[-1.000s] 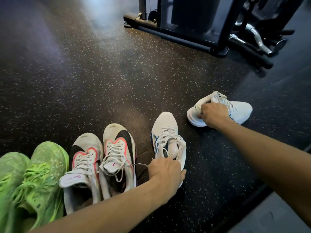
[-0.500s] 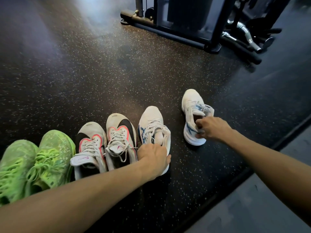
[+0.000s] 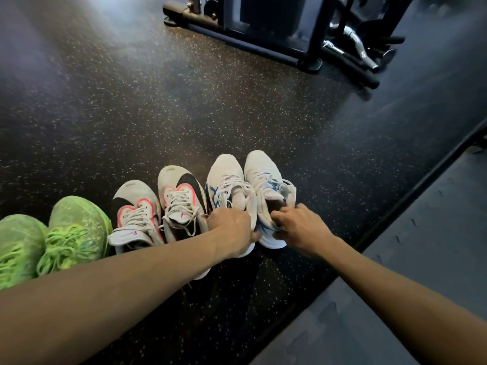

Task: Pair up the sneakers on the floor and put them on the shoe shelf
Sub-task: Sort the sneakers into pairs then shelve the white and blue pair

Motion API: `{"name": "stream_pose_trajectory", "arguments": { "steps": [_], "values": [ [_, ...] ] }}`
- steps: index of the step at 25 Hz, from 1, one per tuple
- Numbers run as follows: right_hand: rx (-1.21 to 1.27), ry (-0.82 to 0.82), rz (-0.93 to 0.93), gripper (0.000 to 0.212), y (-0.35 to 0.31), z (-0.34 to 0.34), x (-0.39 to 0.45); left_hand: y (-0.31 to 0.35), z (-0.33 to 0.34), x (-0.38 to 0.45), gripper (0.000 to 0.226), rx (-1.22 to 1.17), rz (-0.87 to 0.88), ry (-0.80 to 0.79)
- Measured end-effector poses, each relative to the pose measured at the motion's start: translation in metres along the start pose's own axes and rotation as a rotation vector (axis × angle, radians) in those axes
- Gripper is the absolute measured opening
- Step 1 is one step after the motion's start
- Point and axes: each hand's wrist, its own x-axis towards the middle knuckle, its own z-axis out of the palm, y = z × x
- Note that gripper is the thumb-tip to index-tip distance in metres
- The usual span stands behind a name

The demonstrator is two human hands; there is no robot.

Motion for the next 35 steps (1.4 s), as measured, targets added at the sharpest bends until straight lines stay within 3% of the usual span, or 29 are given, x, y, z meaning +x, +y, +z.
{"name": "stream_pose_trajectory", "arguments": {
  "steps": [3,8,13,17,23,29,35],
  "values": [
    [0.013,0.023,0.049,0.028,-0.004,-0.001,-0.003,-0.007,0.002,-0.009,0.042,0.069,0.101,0.134],
    [-0.293,0.075,-0.009,0.046,-0.015,0.005,-0.002,-0.015,0.014,-0.009,0.045,0.113,0.171,0.231],
    [-0.137,0.012,0.031,0.030,-0.013,0.007,0.009,-0.015,0.025,-0.009,0.037,0.073,0.175,0.214],
    [-0.114,-0.025,0.018,0.036,-0.012,0.008,0.011,-0.019,0.030,-0.005,0.025,-0.020,0.170,0.184],
    [0.002,0.036,0.068,0.030,-0.010,0.012,0.013,-0.031,0.026,0.009,0.018,0.014,0.217,0.258],
    [0.036,0.108,0.145,0.030,-0.003,-0.033,0.015,-0.035,-0.035,0.006,0.015,0.092,0.256,0.318],
    [0.071,0.107,0.148,0.029,-0.020,-0.163,-0.024,-0.048,-0.155,-0.052,0.030,-0.047,0.232,0.239]
  ]
}}
